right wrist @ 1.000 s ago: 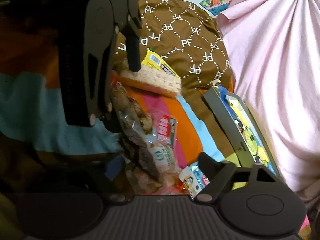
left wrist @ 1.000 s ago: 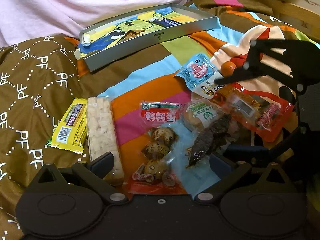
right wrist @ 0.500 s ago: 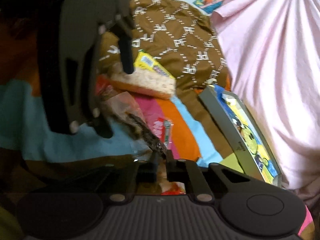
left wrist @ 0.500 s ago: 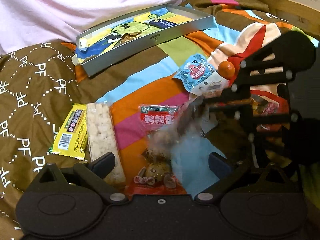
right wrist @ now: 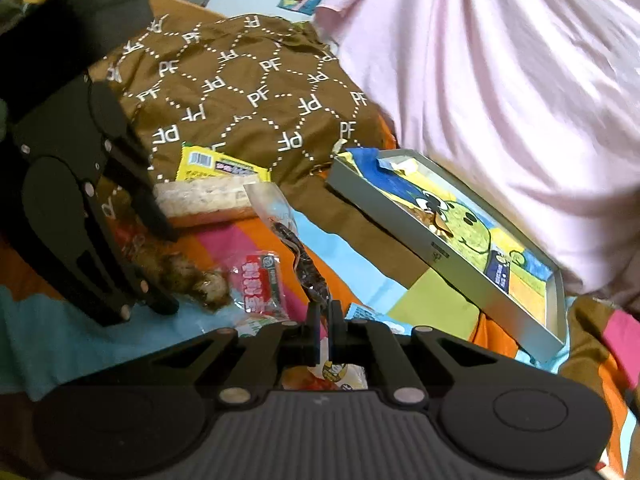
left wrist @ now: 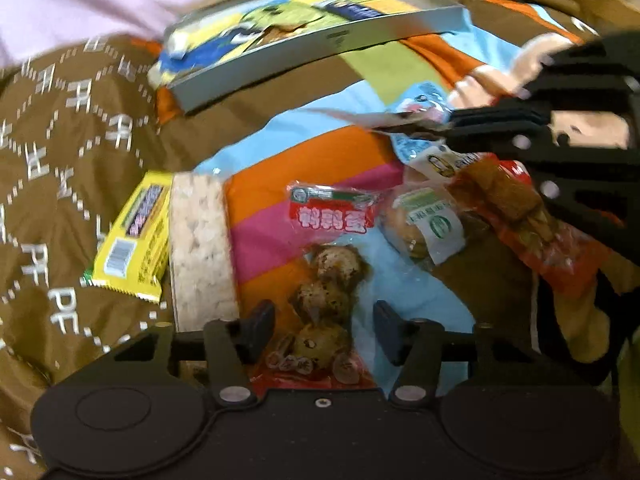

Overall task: Organize snacks
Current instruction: 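Grasp dried meat strip in clear wrapper with right gripper while left lowers to quail egg packet, then close left gripper on the red-labelled quail egg packet and lift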

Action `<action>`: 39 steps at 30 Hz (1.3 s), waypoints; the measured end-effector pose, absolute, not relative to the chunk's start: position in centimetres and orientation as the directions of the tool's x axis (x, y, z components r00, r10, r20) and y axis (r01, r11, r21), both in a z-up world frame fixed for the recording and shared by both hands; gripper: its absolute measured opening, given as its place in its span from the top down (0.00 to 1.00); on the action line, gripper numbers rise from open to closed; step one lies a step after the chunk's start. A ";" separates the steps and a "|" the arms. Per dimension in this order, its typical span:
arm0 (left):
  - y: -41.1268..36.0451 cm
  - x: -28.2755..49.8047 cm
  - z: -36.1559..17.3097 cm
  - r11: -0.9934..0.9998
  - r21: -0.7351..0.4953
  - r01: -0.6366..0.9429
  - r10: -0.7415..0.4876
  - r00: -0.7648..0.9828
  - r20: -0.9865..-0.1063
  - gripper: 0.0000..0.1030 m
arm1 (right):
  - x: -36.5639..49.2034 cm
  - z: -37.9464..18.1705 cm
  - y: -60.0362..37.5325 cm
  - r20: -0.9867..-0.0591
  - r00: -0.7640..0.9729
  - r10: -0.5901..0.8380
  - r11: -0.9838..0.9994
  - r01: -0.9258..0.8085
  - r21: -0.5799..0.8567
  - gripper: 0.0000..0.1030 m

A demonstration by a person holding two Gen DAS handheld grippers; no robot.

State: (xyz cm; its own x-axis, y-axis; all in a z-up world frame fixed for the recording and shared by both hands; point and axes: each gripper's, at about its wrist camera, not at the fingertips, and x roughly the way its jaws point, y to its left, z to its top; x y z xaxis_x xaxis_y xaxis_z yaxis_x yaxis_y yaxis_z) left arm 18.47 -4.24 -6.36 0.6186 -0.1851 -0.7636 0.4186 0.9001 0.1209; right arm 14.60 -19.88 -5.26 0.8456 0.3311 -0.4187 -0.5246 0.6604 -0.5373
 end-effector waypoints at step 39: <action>-7.4 20.8 -1.1 0.963 0.113 0.243 -0.089 0.687 -0.721 0.59 | 14.7 -2.7 -22.1 -0.171 0.955 0.243 0.802 -0.297 -0.519 0.96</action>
